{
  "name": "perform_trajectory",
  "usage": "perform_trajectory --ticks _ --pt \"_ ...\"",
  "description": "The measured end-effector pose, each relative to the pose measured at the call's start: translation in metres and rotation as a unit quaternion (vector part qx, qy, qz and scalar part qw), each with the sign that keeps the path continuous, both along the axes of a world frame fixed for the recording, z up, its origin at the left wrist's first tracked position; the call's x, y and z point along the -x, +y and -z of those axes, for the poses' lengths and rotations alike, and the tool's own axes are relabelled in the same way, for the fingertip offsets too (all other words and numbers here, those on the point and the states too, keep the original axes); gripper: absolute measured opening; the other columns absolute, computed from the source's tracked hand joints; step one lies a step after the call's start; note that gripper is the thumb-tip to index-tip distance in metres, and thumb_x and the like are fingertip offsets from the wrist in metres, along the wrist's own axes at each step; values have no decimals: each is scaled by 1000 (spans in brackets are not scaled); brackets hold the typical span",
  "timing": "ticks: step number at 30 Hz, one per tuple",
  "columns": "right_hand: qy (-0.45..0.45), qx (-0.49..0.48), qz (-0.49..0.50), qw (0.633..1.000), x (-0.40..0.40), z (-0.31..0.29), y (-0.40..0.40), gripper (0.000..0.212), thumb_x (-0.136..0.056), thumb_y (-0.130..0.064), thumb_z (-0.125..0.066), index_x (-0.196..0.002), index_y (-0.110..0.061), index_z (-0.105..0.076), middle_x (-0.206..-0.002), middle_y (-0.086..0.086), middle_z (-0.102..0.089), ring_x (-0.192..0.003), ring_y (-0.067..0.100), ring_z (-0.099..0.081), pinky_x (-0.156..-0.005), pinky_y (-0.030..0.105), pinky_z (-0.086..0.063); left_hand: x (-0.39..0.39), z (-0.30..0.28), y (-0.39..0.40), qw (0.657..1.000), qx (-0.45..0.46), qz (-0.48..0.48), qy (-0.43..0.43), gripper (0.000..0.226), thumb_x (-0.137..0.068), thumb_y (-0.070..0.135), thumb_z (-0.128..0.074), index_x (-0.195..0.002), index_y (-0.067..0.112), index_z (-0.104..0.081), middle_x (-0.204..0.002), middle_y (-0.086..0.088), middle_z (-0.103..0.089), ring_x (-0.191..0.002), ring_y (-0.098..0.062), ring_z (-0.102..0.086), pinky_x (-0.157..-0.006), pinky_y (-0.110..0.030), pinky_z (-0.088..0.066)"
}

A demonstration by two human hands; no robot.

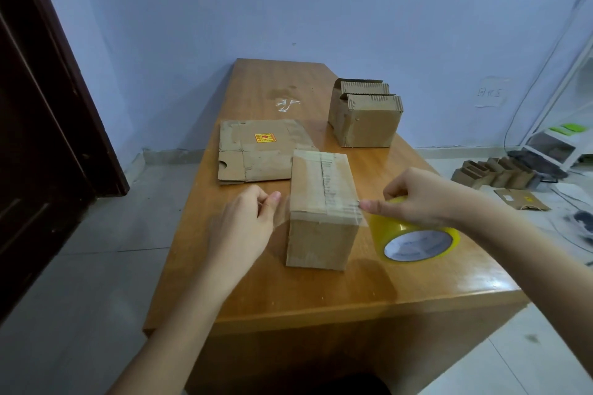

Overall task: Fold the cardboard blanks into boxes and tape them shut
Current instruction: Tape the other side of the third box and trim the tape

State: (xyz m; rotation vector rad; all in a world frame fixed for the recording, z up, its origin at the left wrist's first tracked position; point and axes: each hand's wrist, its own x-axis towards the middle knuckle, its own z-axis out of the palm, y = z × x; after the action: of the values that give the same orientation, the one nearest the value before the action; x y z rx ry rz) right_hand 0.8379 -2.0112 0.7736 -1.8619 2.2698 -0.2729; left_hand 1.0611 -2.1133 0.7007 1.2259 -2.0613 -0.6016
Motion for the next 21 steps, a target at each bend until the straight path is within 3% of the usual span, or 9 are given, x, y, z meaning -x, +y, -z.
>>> perform_trajectory --ticks 2,8,12,15,17,18,19,21 --pt "-4 -2 -3 1000 -1 1 1 66 -63 -78 -43 -51 -16 -22 -50 -4 -16 -49 16 -20 -53 29 -18 3 3 0 999 -29 9 31 29 -95 40 -44 -73 22 -49 -60 5 -54 -49 -4 -44 -42 -11 -29" --pt "-40 -7 -17 999 1 10 1 66 -66 -78 -39 -52 -15 -26 -52 -3 -19 -49 15 -21 -53 29 -19 15 13 7 993 -73 9 89 24 -95 35 -44 -74 25 -48 -62 6 -55 -51 -3 -49 -41 -9 -34" --pt "-59 -11 -22 998 2 14 -1 64 -69 -76 -39 -51 -16 -29 -52 -3 -20 -48 14 -22 -52 29 -19 17 16 12 995 -31 -3 95 21 -94 38 -44 -75 29 -47 -66 3 -61 -59 -13 -60 -54 -31 -49" --pt "-67 -14 -21 997 3 16 -2 64 -68 -77 -39 -49 -17 -31 -51 -3 -21 -47 13 -22 -52 29 -20 15 16 14 997 -12 -12 73 20 -94 40 -44 -76 31 -47 -67 2 -61 -62 -17 -62 -60 -39 -54" --pt "-68 -17 -20 997 3 16 -2 64 -68 -78 -39 -50 -16 -34 -51 -4 -22 -47 13 -23 -51 28 -20 16 16 16 998 -37 -17 38 20 -94 45 -39 -92 31 -53 -67 5 -60 -59 -13 -59 -63 -38 -55" --pt "-68 -19 -19 997 3 16 -3 64 -68 -78 -38 -51 -16 -35 -51 -3 -22 -47 13 -23 -51 28 -20 16 15 17 996 -74 -18 41 32 -93 48 -37 -111 28 -54 -70 4 -61 -58 -11 -57 -62 -35 -54" --pt "-66 -21 -19 997 3 16 -3 65 -69 -77 -38 -52 -15 -36 -52 -3 -22 -47 13 -23 -51 28 -20 17 14 18 989 -131 -18 66 45 -93 50 -36 -129 25 -47 -76 1 -62 -58 -10 -56 -58 -30 -51" --pt "-65 -25 -18 997 3 15 -3 64 -71 -76 -38 -54 -14 -36 -54 -2 -22 -48 14 -23 -51 27 -20 18 13 22 969 -221 -15 112 54 -94 46 -38 -141 20 -35 -98 -5 -63 -74 -15 -62 -60 -22 -47"
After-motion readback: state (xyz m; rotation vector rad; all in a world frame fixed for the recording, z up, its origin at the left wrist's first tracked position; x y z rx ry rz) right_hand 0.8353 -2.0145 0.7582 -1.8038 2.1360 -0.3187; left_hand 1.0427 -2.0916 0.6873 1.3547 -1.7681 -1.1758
